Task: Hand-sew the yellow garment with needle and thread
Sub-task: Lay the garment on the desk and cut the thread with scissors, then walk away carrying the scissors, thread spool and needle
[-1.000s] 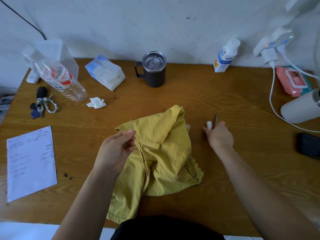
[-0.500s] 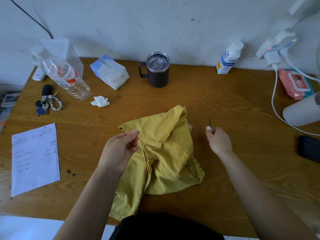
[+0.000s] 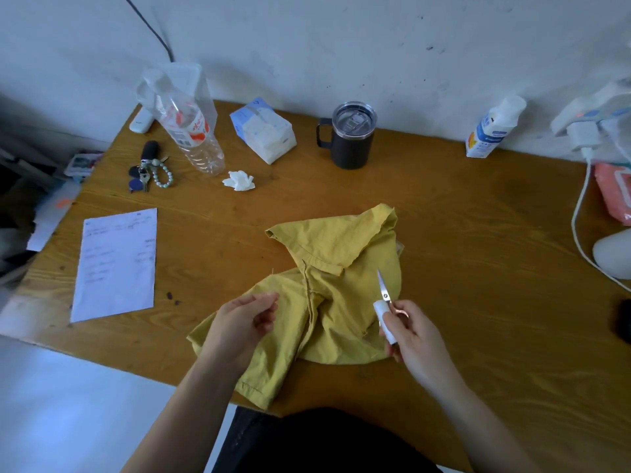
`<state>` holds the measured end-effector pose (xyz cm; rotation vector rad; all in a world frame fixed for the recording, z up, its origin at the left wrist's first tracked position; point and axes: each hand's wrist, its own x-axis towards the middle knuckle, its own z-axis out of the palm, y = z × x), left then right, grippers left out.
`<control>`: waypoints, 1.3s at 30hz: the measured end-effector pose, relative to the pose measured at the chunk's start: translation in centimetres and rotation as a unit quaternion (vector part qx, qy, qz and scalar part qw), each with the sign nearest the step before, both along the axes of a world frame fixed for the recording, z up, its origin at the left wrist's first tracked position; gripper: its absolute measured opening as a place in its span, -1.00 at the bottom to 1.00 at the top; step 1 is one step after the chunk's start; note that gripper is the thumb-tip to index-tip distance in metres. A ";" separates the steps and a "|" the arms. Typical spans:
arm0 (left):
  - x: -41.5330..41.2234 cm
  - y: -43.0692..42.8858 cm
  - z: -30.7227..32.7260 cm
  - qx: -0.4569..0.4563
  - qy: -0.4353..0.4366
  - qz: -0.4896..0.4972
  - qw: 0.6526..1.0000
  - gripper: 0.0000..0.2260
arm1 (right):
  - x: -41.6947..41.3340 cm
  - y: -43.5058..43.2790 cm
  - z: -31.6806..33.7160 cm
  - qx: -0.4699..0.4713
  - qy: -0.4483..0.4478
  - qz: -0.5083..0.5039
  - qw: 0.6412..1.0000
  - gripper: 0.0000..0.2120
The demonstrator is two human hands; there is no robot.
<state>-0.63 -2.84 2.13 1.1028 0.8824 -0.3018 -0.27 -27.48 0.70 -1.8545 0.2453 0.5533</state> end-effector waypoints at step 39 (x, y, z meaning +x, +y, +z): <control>-52.0 30.7 -12.3 0.010 0.268 0.360 0.894 -0.79 | -25.9 44.3 -12.6 -0.268 0.030 0.579 0.769 -0.76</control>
